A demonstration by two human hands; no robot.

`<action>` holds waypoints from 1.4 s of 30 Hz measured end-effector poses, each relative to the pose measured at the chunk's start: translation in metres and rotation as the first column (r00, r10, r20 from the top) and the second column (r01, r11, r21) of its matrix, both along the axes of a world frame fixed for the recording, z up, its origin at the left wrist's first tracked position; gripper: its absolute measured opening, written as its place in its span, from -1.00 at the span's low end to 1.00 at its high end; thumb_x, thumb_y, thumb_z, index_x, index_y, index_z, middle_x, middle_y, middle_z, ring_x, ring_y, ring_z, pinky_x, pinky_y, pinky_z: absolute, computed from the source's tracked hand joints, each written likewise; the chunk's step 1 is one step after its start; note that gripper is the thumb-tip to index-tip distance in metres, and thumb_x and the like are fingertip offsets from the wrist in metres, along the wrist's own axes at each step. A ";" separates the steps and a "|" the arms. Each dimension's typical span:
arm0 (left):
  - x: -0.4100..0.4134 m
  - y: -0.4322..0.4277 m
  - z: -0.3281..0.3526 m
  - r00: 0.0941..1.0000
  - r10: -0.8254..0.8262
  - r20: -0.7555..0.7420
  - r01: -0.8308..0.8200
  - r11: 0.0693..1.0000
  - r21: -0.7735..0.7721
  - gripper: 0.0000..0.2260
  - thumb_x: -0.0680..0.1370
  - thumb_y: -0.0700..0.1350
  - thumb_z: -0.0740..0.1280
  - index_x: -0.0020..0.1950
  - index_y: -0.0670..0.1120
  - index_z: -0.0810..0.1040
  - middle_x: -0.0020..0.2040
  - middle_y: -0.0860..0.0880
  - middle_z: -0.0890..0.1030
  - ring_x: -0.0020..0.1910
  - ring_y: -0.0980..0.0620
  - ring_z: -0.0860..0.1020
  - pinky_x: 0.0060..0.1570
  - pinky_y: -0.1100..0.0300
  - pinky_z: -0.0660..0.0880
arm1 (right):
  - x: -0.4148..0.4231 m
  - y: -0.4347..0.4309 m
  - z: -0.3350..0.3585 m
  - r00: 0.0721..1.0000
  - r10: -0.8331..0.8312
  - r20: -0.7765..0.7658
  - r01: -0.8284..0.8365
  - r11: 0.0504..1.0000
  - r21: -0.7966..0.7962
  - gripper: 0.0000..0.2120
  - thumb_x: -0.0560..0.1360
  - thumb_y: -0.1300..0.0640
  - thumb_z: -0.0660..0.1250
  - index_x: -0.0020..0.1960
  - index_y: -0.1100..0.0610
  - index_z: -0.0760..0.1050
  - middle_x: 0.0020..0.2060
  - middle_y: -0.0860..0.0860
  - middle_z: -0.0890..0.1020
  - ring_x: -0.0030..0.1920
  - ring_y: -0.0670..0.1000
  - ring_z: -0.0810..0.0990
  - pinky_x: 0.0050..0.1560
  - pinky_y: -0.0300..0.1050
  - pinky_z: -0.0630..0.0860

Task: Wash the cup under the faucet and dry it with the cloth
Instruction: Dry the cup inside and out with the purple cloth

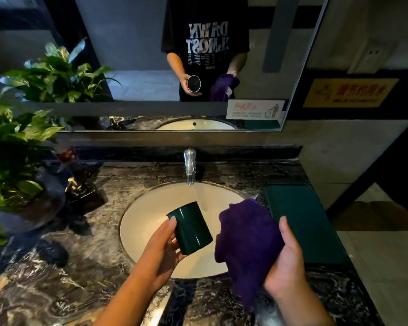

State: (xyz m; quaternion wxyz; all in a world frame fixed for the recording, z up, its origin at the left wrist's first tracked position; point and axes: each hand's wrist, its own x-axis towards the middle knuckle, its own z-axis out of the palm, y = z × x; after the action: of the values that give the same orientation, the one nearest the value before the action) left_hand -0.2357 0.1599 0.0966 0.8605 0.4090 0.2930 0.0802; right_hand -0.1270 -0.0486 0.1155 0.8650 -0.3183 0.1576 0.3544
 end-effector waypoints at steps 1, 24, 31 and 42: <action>0.002 0.000 0.002 1.000 0.013 -0.015 -0.013 1.000 -0.010 -0.52 0.51 0.09 0.35 0.38 -0.08 0.53 0.32 -0.22 0.61 0.32 -0.25 0.57 0.29 -0.25 0.50 | -0.001 0.004 0.007 0.999 -0.015 0.034 0.015 1.000 -0.003 -0.31 0.32 -0.30 0.40 0.29 0.12 0.62 0.24 0.21 0.67 0.21 0.29 0.65 0.31 0.34 0.46; 0.034 -0.035 0.035 1.000 -0.014 0.013 0.009 0.955 0.297 -0.62 0.63 0.16 0.26 0.23 -0.10 0.57 0.09 -0.16 0.72 0.12 -0.16 0.69 0.09 -0.08 0.63 | -0.032 0.069 0.029 0.605 0.433 0.668 -0.148 0.886 -0.440 -0.11 0.31 -0.59 0.24 0.54 -0.27 0.20 0.38 -0.38 0.49 0.42 -0.29 0.43 0.35 -0.34 0.41; 0.034 -0.040 0.030 0.999 -0.041 0.035 0.030 0.962 0.270 -0.52 0.48 0.27 0.33 0.24 -0.02 0.61 0.19 -0.16 0.67 0.18 -0.14 0.66 0.20 -0.18 0.60 | -0.021 0.070 0.032 0.822 0.329 0.465 -0.157 0.915 -0.371 -0.29 0.41 -0.41 0.17 0.29 0.08 0.57 0.14 0.03 0.73 0.21 0.01 0.68 0.23 -0.06 0.54; 0.039 -0.031 0.033 0.998 0.052 0.018 -0.055 0.960 0.273 -0.55 0.55 0.23 0.25 0.13 -0.11 0.64 0.08 -0.29 0.67 0.01 -0.19 0.66 0.04 -0.19 0.58 | -0.033 0.070 0.026 0.786 0.447 0.427 -0.219 0.847 -0.484 -0.10 0.15 -0.65 0.31 0.28 -0.09 0.58 0.16 -0.10 0.72 0.24 -0.07 0.64 0.36 0.00 0.46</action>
State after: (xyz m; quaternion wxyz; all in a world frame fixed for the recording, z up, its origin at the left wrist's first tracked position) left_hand -0.1970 0.1289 0.1292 0.7948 0.5154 0.2856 0.1452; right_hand -0.1601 0.0217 0.1418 0.7096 -0.5991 -0.0741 0.3633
